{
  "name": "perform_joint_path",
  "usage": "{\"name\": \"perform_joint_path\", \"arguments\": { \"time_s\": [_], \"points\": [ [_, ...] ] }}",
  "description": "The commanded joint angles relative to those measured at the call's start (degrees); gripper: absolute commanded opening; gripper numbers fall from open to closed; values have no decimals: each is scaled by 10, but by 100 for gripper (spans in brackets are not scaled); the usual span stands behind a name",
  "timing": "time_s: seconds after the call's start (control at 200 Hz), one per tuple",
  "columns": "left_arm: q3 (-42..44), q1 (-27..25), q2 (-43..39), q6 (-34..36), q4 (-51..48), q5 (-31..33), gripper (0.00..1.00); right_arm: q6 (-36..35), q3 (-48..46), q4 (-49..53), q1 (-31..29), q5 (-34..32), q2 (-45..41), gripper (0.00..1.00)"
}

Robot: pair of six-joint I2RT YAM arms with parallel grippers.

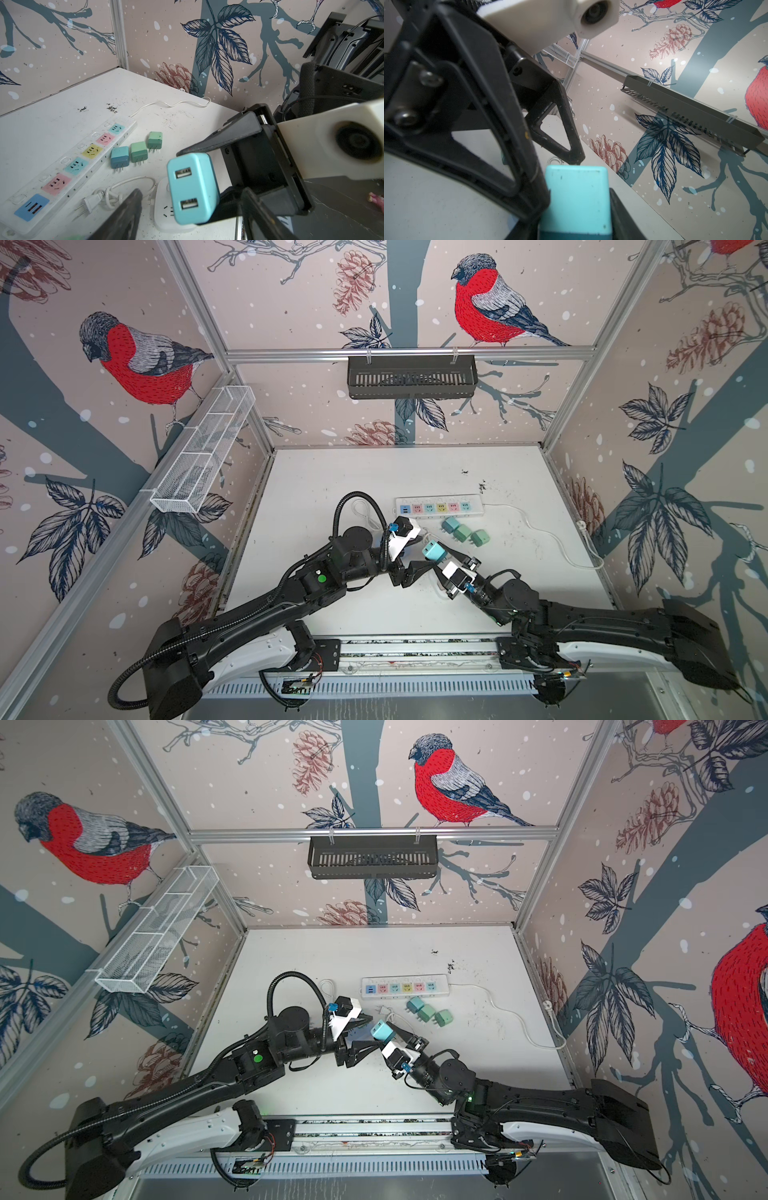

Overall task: Insert the plug
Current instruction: 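Close the left gripper on the teal adapter held by the right gripper, then open the right gripper and pull back while the left gripper holds the adapter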

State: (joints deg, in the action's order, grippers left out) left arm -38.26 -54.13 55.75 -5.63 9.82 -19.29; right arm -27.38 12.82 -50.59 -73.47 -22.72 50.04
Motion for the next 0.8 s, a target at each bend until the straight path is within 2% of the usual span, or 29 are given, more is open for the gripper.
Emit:
{"name": "perform_joint_path", "arguments": {
  "time_s": [0.0,0.185,0.605,0.7,0.796],
  "points": [
    [-10,-1,6,-5,10,3,69,-11,-2,-35,-4,-13,-1,2],
    [-19,-1,21,-19,10,-15,64,-15,-3,-42,-8,-24,4,2],
    [-45,-7,70,-26,3,-56,38,-17,0,-43,-11,-32,8,2],
    [-46,-7,72,-24,5,-64,28,-17,1,-43,-11,-35,11,2],
    [-45,-8,72,-21,5,-63,10,-16,2,-43,-11,-38,13,3]
  ]
}}
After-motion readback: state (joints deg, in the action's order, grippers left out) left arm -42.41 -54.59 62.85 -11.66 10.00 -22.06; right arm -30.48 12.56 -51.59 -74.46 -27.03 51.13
